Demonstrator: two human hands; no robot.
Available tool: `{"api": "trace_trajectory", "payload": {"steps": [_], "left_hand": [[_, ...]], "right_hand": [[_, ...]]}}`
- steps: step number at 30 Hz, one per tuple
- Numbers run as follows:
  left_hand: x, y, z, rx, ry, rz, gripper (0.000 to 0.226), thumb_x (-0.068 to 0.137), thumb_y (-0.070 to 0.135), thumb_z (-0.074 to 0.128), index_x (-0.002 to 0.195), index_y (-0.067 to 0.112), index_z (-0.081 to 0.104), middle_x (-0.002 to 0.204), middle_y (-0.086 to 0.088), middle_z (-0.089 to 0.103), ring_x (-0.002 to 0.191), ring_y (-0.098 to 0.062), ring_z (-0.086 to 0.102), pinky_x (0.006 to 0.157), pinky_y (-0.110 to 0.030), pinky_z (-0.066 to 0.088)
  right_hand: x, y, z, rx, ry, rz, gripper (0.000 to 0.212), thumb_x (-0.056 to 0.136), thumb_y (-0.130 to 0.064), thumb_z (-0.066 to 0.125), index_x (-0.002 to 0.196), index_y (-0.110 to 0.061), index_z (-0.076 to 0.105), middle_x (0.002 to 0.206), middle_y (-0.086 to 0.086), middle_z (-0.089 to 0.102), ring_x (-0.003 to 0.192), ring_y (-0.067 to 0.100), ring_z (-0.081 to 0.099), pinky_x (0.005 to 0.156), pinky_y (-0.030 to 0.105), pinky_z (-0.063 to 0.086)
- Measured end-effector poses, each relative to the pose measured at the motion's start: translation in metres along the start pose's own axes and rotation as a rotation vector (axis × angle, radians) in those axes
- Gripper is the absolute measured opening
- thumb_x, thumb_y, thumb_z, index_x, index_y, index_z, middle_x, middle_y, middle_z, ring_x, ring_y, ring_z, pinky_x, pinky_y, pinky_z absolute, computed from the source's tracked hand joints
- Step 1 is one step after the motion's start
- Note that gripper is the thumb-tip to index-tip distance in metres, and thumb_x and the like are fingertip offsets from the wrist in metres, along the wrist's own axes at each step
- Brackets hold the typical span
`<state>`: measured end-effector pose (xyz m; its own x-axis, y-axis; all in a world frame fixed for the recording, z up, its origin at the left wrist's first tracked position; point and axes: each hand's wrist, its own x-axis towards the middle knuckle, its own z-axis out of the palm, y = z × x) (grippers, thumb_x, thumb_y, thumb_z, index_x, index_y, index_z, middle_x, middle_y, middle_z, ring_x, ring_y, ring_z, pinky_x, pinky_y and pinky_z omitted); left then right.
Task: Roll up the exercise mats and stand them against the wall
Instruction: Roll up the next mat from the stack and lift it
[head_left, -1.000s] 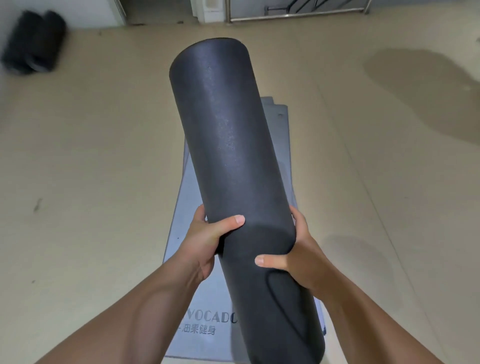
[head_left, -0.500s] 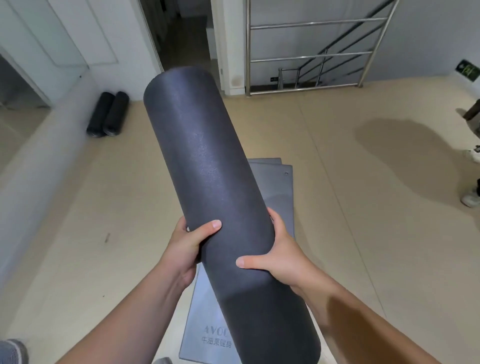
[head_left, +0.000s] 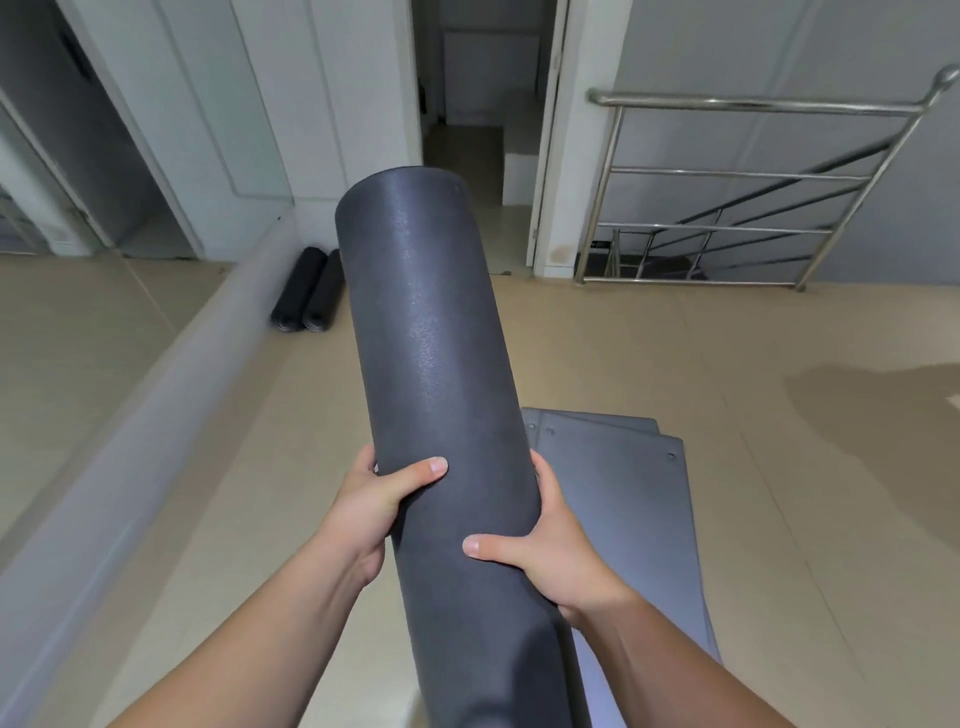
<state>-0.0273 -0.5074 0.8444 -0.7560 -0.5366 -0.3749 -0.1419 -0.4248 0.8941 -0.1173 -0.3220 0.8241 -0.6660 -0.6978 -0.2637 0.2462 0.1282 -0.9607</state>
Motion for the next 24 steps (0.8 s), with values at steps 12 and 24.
{"api": "trace_trajectory", "payload": {"steps": [12, 24], "left_hand": [[0.255, 0.14, -0.119, 0.015, 0.047, 0.072, 0.063, 0.066, 0.014, 0.079, 0.126, 0.022, 0.061, 0.097, 0.008, 0.079, 0.08, -0.006, 0.076, 0.056, -0.017, 0.055], [0.568, 0.299, -0.186, -0.059, 0.197, 0.08, 0.049, 0.088, 0.004, 0.071, 0.13, 0.027, 0.059, 0.11, 0.007, 0.078, 0.088, -0.009, 0.076, 0.06, -0.022, 0.057]], "right_hand": [[0.319, -0.049, 0.095, -0.005, -0.05, -0.054, 0.097, 0.069, 0.0, 0.094, 0.14, -0.046, 0.046, 0.128, -0.014, 0.07, 0.117, 0.015, 0.07, 0.093, 0.037, 0.061], [0.688, -0.161, 0.136, -0.156, -0.157, -0.032, 0.116, 0.053, -0.027, 0.104, 0.146, -0.051, 0.038, 0.134, -0.019, 0.063, 0.12, 0.009, 0.065, 0.102, 0.044, 0.058]]}}
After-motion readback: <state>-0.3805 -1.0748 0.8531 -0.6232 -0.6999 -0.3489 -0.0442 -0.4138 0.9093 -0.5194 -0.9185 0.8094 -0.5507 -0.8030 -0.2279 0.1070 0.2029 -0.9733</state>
